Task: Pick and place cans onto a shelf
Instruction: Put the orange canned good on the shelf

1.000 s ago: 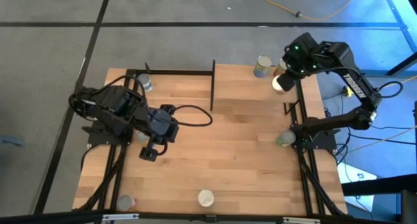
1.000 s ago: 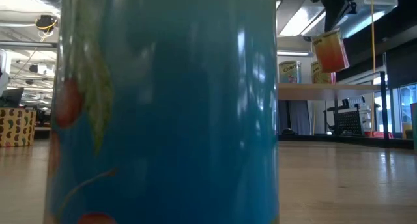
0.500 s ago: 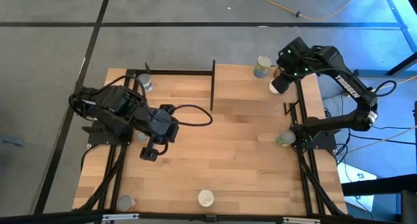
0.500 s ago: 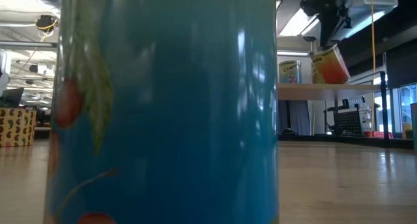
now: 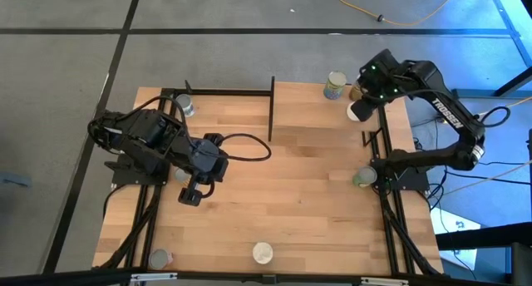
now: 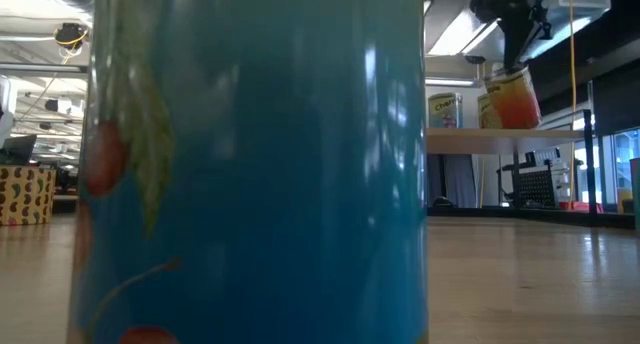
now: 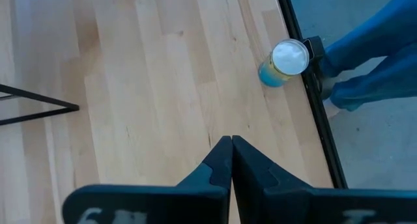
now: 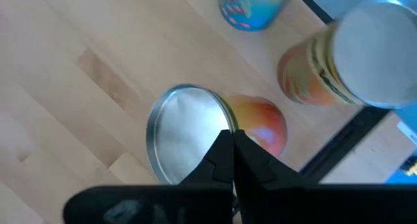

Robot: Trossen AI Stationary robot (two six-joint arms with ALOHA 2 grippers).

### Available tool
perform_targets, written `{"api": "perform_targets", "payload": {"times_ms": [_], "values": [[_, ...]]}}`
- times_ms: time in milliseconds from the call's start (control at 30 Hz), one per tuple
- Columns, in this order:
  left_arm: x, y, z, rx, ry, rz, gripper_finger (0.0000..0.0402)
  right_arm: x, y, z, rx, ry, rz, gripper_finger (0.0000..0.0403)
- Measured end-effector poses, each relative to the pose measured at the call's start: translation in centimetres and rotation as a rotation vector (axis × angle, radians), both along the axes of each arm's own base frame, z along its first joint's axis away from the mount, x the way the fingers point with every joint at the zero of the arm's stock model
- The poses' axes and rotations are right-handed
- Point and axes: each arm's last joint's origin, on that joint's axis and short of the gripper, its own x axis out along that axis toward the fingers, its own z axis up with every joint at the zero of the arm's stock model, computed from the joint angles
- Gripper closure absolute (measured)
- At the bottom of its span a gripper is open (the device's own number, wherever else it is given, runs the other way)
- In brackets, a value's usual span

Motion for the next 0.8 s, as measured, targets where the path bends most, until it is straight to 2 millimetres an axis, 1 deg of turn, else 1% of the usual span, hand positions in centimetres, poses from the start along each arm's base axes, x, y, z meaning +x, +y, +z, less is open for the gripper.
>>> {"api": "perform_targets", "payload": {"times_ms": [333, 600, 800], "values": [[0.1, 0.0, 0.0, -0.009, -0.005, 0.009, 0.0401, -1.1, -0.3, 0.0, 0.007, 0.021, -0.096, 0.0403], [0.1, 0.0, 0.1, -0.017, -0.014, 0.020, 0.0401, -1.5, -0.6, 0.0, -0.019, 0.051, -0.122, 0.0403], [0.1, 0.0, 0.1, -0.016, -0.015, 0.021, 0.0401, -1.8, -0.6, -0.2, 0.003, 0.063, -0.135, 0.0403]]}}
